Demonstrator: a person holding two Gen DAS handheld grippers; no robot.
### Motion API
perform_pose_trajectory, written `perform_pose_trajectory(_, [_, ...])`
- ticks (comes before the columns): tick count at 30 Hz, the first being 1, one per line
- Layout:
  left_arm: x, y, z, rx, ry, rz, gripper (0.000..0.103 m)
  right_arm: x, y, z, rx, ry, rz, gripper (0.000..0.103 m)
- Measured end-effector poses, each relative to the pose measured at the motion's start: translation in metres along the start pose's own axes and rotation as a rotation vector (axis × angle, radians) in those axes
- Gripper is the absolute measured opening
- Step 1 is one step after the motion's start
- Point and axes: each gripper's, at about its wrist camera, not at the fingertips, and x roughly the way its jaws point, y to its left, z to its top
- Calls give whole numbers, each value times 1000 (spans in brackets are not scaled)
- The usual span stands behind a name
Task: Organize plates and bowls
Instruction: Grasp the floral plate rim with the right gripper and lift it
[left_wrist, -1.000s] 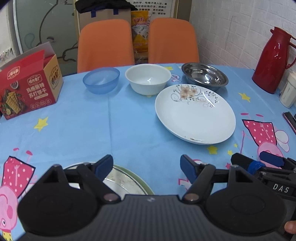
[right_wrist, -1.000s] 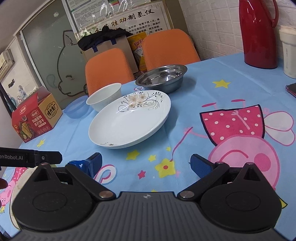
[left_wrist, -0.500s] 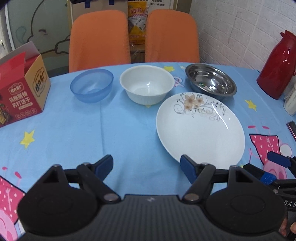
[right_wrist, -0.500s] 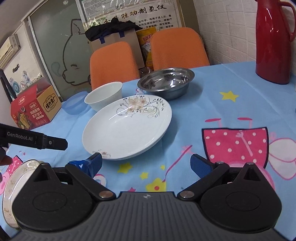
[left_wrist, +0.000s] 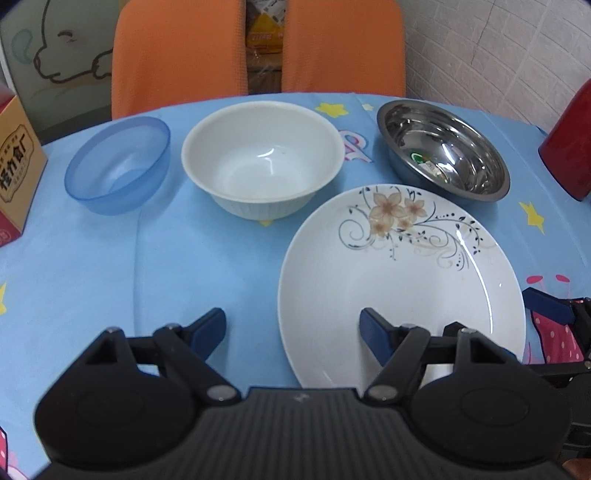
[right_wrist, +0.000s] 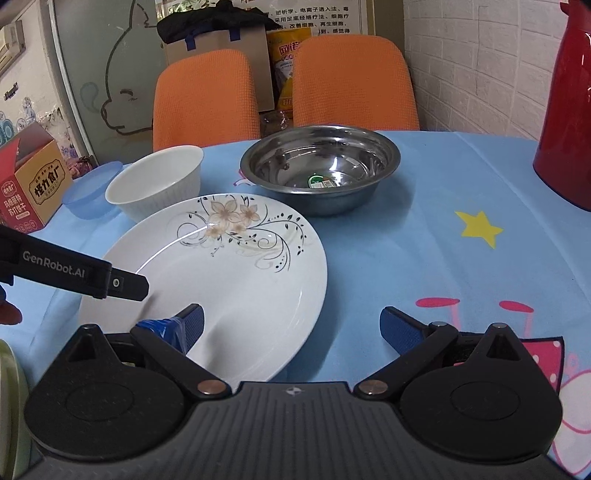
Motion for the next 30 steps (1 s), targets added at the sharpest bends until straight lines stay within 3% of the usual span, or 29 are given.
perform_pose_trajectory(17, [14, -14, 9, 25, -34, -60, 72, 13, 8, -1, -18, -50, -39, 91])
perform_pose_trajectory(20, [12, -19, 7, 35, -38, -58, 71, 15, 19, -1, -46, -48, -8, 90])
perform_pose_trajectory(26, [9, -19, 4, 37, -44, -59, 63, 13, 21, -4, -48, -67, -5, 91])
perform_pose_trajectory(28, [7, -18, 4, 7, -48, -61, 49, 14, 28, -3, -33, -67, -28, 90])
perform_pose_trajectory(30, [6, -15, 5, -12, -36, -64, 48, 13, 35, -3, -42, -54, -13, 91])
